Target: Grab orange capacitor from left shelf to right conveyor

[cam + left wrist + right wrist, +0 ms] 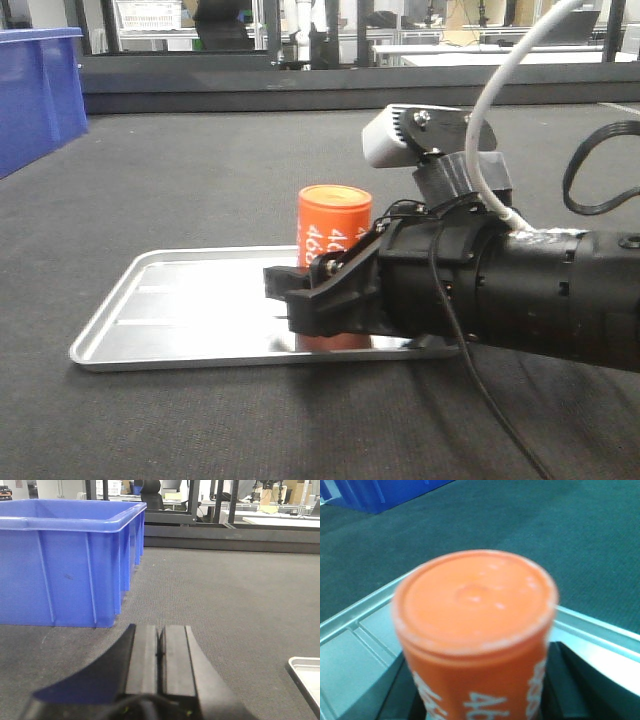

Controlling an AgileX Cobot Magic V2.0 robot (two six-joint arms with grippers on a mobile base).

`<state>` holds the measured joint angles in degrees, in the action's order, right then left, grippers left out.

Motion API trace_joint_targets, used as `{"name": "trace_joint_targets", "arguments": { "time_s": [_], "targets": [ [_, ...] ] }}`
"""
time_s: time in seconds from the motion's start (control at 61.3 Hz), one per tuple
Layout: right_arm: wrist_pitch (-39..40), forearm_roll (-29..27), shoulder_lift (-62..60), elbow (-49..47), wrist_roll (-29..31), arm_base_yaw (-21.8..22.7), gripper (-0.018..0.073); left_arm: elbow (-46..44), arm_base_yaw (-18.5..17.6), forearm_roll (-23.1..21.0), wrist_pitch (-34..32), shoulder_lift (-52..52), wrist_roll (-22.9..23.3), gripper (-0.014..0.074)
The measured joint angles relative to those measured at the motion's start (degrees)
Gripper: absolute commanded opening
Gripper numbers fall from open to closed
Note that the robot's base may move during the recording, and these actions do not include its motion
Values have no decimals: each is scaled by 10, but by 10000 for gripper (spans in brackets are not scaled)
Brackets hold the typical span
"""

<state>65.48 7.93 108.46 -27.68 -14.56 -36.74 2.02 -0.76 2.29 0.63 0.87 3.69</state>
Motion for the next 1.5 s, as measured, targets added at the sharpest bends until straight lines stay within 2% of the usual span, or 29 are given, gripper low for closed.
{"name": "trace_joint_targets", "arguments": {
  "time_s": [0.277, 0.702, 0.751, 0.832, 0.865, 0.979, 0.995, 1.044, 1.159, 1.257, 1.338, 1.501],
  "targets": [
    [-3, 9, -5, 0, 0, 0, 599, 0, 0, 0, 0, 0, 0, -126],
    [-5, 11, -112, -30, 22, 0, 586, 0, 0, 0, 0, 0, 0, -126],
    [-6, 12, -131, -30, 23, 0, 559, 0, 0, 0, 0, 0, 0, -126],
    [-7, 13, -169, -30, 23, 0, 447, 0, 0, 0, 0, 0, 0, -126],
    [-9, 14, -185, -30, 23, 0, 379, 0, 0, 0, 0, 0, 0, -126],
    [-63, 16, -276, -30, 23, 0, 47, 0, 0, 0, 0, 0, 0, -126],
    [-72, 16, -286, -30, 23, 0, 27, 0, 0, 0, 0, 0, 0, -126],
    [-113, 17, -327, -30, 24, 0, 71, 0, 0, 0, 0, 0, 0, -126],
    [-230, 18, -421, -30, 22, 0, 49, 0, 0, 0, 0, 0, 0, -126],
    [-301, 18, -484, -30, 20, 0, 49, 0, 0, 0, 0, 0, 0, -126],
    [-330, 18, -519, -30, 15, 0, 49, 0, 0, 0, 0, 0, 0, -126],
    [-334, 18, -561, -28, 11, 0, 49, 0, 0, 0, 0, 0, 0, -126]
  ]
}}
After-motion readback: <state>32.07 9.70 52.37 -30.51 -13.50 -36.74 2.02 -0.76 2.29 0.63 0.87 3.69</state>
